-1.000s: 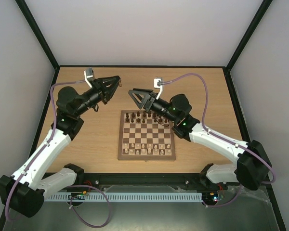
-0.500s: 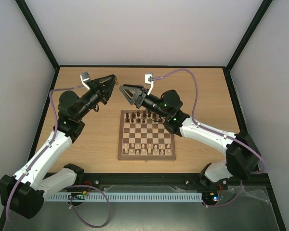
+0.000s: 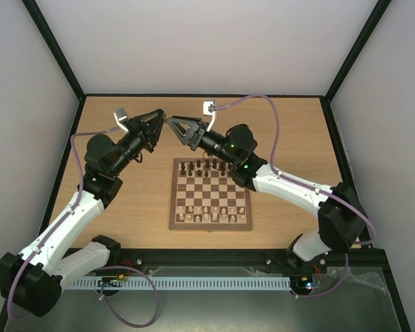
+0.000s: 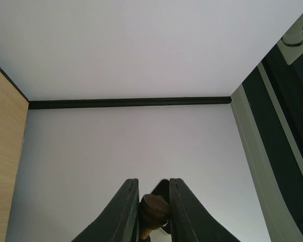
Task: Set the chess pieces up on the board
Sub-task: Place the chess piece on the chessboard.
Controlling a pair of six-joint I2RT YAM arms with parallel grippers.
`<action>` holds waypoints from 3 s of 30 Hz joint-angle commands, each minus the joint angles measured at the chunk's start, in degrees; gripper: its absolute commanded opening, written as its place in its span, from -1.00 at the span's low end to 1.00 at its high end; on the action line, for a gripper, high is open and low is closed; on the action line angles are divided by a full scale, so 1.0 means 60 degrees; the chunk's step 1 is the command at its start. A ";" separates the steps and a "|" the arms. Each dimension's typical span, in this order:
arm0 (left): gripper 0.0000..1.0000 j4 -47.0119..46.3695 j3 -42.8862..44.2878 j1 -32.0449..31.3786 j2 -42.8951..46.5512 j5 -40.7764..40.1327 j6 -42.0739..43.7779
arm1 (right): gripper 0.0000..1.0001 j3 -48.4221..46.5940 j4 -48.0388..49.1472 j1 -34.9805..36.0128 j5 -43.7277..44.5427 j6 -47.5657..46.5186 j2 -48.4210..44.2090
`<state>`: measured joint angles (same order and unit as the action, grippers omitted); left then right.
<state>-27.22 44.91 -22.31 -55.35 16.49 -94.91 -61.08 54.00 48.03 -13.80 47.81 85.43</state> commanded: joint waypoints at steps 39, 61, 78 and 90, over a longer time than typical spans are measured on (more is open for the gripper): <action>-0.88 -0.0270 -0.0130 -0.0281 -0.0146 -0.0419 0.0184 | -0.73 -0.0512 0.0382 0.0198 -0.0087 0.0046 0.0597; 0.20 0.1459 -0.0032 0.0174 0.0272 -0.0378 0.1357 | -0.82 -0.0902 -0.2935 0.0198 0.0813 -0.1367 -0.0628; 0.45 0.4821 0.0677 0.1841 -0.0332 0.1384 0.5884 | -0.78 -0.6312 -1.5559 0.0139 0.2606 -0.4253 -0.0250; 0.44 0.5673 0.0150 0.1255 -0.0525 0.1236 0.7498 | -0.73 -0.7344 -1.9355 0.0125 0.4084 -0.3699 0.2109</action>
<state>5.13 47.37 -13.87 -59.16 23.22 -53.78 -102.52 -50.63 48.77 7.29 24.18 95.70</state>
